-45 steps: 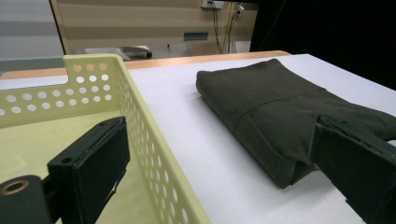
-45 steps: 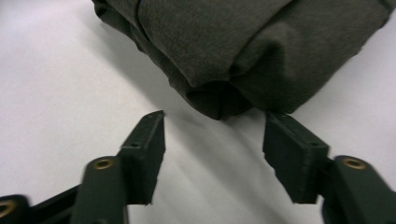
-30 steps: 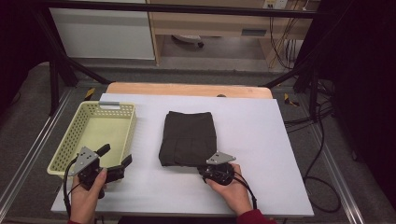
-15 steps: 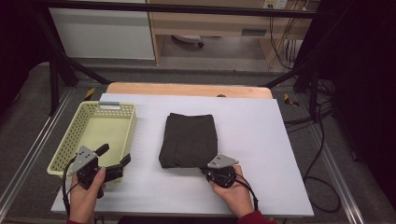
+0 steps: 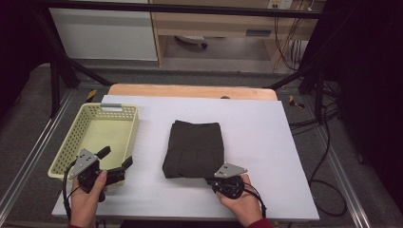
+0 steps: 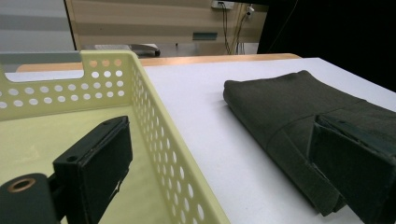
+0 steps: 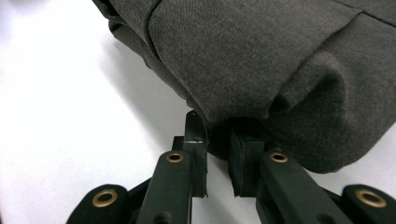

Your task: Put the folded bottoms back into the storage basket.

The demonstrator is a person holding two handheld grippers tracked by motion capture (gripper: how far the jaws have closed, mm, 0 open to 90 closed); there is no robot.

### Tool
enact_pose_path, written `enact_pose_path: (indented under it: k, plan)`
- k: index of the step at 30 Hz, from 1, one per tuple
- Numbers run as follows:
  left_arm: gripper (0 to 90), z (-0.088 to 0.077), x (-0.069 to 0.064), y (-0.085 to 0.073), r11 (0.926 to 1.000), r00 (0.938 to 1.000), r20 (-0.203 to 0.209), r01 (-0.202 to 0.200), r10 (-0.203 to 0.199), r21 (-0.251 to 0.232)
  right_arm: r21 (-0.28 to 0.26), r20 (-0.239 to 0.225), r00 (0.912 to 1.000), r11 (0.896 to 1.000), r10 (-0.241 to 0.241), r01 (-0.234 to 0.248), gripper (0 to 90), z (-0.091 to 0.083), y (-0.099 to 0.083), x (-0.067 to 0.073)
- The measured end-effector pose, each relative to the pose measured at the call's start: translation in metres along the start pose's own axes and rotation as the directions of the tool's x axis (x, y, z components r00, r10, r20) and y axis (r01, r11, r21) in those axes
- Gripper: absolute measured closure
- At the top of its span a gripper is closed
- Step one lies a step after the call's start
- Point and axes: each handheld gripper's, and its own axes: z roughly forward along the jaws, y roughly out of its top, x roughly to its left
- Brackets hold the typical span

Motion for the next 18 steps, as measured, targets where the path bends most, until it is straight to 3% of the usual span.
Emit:
enact_pose_path:
  k: [18]
  plan:
    - [6.8,0.0,0.001,-0.001,0.9999,1.0,-0.003,0.01,-0.01,0.006,0.011,-0.028,0.9994,1.0,0.02,-0.019,79.2,-0.022,-0.019,0.011]
